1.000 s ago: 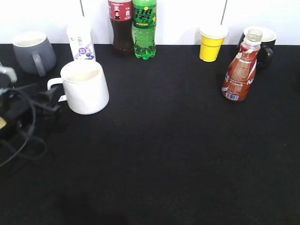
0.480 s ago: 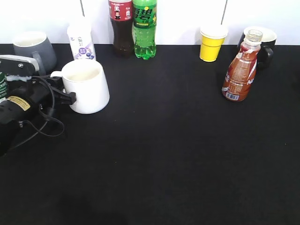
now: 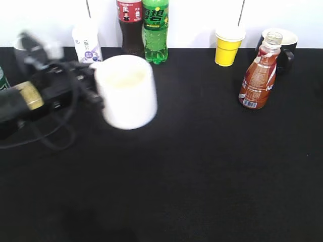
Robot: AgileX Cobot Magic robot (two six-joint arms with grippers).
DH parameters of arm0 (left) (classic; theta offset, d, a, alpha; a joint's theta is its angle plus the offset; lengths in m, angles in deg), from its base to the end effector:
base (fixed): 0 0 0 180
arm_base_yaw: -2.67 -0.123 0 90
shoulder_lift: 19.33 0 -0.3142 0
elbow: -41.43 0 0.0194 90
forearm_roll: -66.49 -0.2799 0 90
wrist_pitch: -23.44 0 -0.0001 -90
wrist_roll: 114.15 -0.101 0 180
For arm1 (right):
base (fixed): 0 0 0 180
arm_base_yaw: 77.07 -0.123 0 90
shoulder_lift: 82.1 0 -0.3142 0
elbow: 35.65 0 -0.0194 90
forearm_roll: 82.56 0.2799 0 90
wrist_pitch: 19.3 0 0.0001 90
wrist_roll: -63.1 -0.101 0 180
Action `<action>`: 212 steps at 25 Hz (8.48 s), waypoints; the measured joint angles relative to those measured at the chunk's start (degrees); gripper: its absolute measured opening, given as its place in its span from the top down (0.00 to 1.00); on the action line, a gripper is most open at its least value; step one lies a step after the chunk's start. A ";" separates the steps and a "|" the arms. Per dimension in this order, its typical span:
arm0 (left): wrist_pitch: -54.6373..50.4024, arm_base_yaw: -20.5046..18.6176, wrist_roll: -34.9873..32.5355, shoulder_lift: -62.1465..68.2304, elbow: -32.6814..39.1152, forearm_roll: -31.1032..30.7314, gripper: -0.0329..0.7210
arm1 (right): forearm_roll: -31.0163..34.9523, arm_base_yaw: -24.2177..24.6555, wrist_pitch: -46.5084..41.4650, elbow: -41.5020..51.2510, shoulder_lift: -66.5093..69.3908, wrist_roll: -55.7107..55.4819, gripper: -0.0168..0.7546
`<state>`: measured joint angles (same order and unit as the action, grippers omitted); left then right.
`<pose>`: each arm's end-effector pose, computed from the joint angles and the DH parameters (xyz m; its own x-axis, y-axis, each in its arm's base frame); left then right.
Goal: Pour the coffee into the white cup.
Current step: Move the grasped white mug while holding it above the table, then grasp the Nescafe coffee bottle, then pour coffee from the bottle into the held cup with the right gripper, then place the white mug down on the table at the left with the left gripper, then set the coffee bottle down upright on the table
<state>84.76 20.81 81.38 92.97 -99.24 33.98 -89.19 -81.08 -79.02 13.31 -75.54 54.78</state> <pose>0.3255 -0.1567 0.1694 -0.0576 0.0428 -0.9974 0.7229 0.6908 -0.0121 -0.0007 -0.0102 0.2907 -0.4194 0.0569 -0.9060 0.0570 0.9977 0.0363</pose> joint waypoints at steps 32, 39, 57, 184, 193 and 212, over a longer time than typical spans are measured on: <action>-3.12 1.34 0.51 0.00 -1.02 -1.53 0.88 | -15.77 0.16 114.11 -2.29 106.58 -2.79 0.21; -3.12 1.34 0.51 0.00 -1.02 -1.47 0.88 | -19.38 0.16 117.13 -14.14 117.62 -6.23 0.21; -7.86 11.48 5.73 0.00 -8.57 -3.36 0.88 | -43.45 -1.95 104.31 -13.85 88.67 -7.45 0.30; -13.56 -1.01 -13.27 -16.95 13.66 24.06 0.59 | -25.26 -2.06 104.13 -13.81 102.07 -10.97 0.31; -21.04 -0.91 -13.27 -25.43 13.74 19.75 0.59 | -20.38 -2.06 112.91 -13.81 115.21 -5.26 0.31; -46.07 -0.84 -5.31 -31.24 13.74 19.48 0.58 | -21.40 -2.06 86.44 -5.62 95.78 -7.47 0.16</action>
<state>38.69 19.97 76.07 61.73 -85.50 53.46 -110.59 -83.14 7.42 7.70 20.24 47.31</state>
